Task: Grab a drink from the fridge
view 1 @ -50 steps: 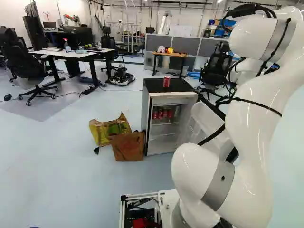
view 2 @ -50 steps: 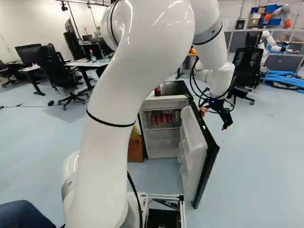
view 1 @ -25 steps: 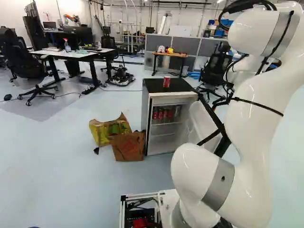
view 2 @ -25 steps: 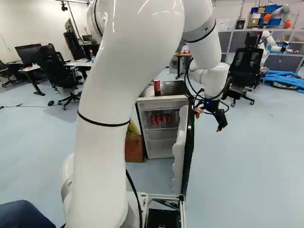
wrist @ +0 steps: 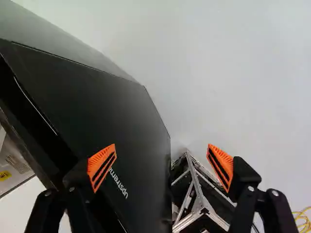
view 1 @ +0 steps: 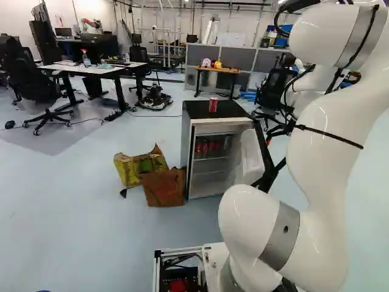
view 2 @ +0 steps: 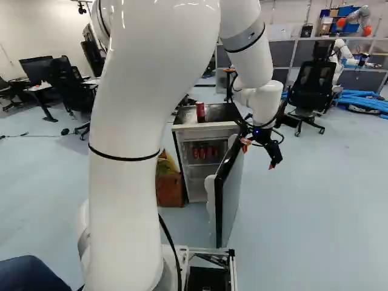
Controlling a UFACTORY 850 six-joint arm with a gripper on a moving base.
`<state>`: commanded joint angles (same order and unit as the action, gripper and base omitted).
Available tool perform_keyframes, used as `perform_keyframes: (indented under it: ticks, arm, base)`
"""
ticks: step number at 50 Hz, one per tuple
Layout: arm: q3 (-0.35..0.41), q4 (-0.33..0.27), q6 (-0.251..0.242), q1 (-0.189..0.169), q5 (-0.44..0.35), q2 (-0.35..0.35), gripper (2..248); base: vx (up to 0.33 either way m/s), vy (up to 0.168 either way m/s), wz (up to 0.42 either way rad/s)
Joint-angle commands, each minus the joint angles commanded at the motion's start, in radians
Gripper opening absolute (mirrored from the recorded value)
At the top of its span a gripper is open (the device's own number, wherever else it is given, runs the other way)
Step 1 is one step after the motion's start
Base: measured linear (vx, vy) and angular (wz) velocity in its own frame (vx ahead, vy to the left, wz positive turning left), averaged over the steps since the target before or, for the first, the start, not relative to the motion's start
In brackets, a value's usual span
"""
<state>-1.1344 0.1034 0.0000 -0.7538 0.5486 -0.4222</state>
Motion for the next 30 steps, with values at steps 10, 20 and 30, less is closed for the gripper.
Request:
perform_keyframes:
  ticks: [10, 20, 30]
  arm:
    - [0.028, 0.000, 0.000, 0.017, 0.000, 0.020, 247]
    - [0.054, 0.000, 0.000, 0.036, 0.000, 0.039, 247]
    - [0.080, 0.000, 0.000, 0.056, 0.000, 0.058, 247]
  base:
    - [0.000, 0.000, 0.000]
    - [0.000, 0.000, 0.000]
    - [0.000, 0.000, 0.000]
